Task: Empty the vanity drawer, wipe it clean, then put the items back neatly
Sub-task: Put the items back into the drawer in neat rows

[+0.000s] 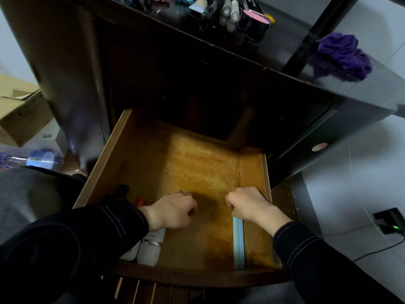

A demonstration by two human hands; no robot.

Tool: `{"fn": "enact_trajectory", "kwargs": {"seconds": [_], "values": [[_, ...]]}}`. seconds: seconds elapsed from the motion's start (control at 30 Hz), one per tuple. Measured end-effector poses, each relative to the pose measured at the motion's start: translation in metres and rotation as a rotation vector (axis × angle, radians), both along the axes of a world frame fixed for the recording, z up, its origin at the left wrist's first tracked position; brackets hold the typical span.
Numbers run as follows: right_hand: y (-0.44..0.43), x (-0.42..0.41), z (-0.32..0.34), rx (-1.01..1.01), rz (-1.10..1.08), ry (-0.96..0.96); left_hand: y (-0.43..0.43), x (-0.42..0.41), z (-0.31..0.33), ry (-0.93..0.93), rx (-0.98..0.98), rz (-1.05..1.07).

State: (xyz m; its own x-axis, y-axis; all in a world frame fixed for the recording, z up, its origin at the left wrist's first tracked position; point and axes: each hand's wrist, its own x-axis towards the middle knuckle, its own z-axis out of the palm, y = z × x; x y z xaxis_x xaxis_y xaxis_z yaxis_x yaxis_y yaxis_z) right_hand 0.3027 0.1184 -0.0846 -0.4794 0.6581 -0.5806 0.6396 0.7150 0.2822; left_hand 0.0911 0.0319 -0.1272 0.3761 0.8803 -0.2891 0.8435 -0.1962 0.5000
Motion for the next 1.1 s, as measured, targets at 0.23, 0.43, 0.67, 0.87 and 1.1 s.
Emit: {"fn": "enact_trajectory", "kwargs": {"seconds": [0.23,0.43,0.67,0.87,1.1], "values": [[-0.002,-0.003,-0.005,0.023,0.042,-0.076,0.001,0.0,-0.001,0.004,-0.003,-0.007],[-0.003,-0.002,-0.004,0.021,0.045,-0.054,0.002,0.0,-0.003,0.016,-0.001,-0.015],[-0.007,0.002,-0.003,0.059,0.013,0.109,0.003,-0.003,-0.002,-0.001,0.0,-0.016],[-0.014,0.001,0.028,0.175,-0.034,0.337,0.005,-0.01,0.018,-0.115,0.141,0.094],[-0.039,-0.012,0.128,0.395,0.079,0.651,-0.005,-0.024,0.093,-0.247,0.525,0.204]]}}
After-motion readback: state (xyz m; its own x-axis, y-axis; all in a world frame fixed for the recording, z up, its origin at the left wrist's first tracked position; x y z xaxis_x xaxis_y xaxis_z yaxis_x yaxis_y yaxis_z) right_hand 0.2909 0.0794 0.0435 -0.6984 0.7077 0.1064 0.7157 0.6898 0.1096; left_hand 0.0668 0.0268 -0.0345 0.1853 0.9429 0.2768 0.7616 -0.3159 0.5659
